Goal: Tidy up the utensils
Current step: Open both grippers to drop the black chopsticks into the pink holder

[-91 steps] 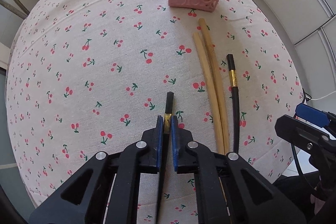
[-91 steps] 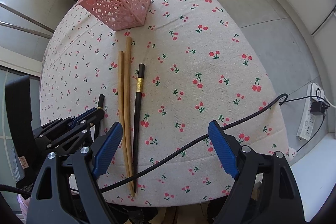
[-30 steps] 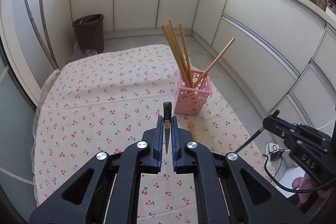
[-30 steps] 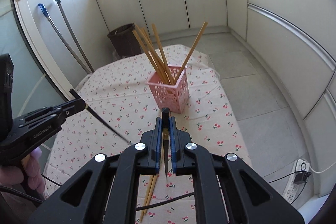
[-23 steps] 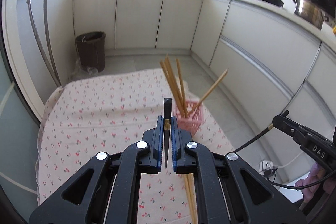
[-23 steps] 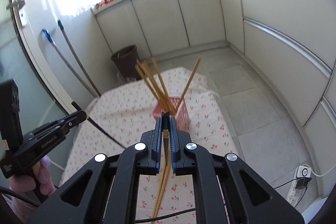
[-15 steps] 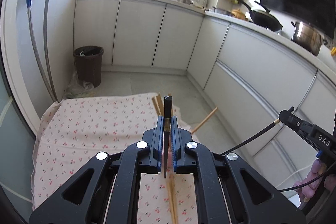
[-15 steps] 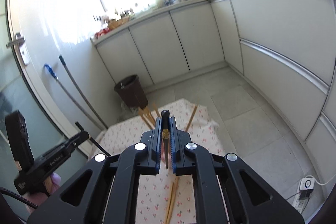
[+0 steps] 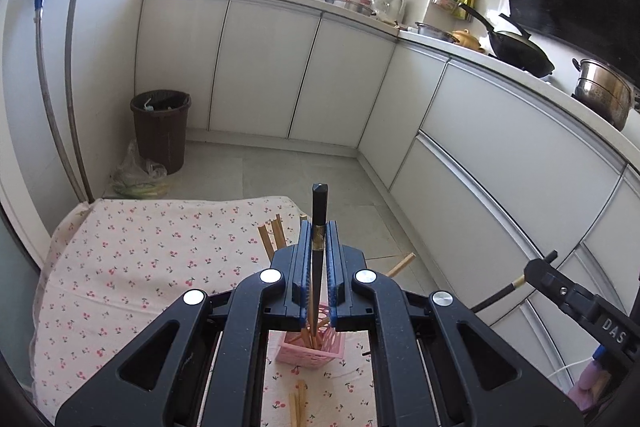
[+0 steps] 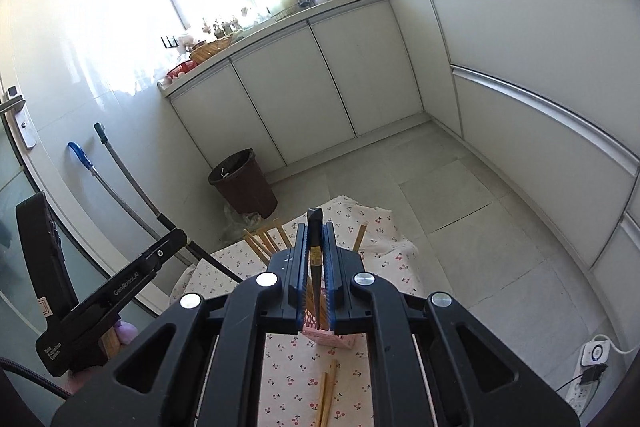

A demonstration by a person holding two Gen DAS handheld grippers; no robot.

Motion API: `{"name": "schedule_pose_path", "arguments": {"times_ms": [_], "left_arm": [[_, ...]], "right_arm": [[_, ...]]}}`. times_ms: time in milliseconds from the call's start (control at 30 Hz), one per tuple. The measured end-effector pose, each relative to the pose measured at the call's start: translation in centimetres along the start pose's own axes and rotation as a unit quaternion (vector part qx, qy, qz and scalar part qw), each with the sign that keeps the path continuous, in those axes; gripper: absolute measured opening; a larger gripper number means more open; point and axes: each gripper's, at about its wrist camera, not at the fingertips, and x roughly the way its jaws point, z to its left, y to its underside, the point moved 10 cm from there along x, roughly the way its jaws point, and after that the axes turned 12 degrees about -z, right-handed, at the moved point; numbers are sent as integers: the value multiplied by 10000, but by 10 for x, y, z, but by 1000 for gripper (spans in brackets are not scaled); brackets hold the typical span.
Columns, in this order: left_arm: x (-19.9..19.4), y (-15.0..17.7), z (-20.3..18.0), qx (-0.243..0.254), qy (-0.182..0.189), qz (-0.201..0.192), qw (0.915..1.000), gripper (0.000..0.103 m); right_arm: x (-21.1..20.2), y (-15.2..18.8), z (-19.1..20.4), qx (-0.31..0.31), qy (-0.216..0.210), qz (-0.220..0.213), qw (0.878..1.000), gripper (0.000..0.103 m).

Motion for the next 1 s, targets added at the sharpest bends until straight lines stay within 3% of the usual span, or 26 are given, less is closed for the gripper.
{"name": "schedule_pose_path", "arguments": {"times_ms": [233, 333, 600, 833, 1000], "left_arm": [[25, 27, 7, -109, -22, 422, 9990, 9], [18, 27, 14, -194, -70, 393, 9990, 18], [-7, 35, 46, -456, -366, 391, 9975, 28], [-3, 65, 72, -515, -572, 870, 9932, 29], [-6, 68, 73, -431, -574, 901, 9933, 29]], "right_arm": [[13, 5, -4, 41, 28, 90, 9999, 7], [16, 6, -1, 54, 14, 109, 9999, 7], [25, 10, 2, 36, 44, 110, 9999, 7], [47, 21, -5, -15, 240, 136, 9996, 7], [62, 27, -6, -53, 326, 154, 9993, 7]]}}
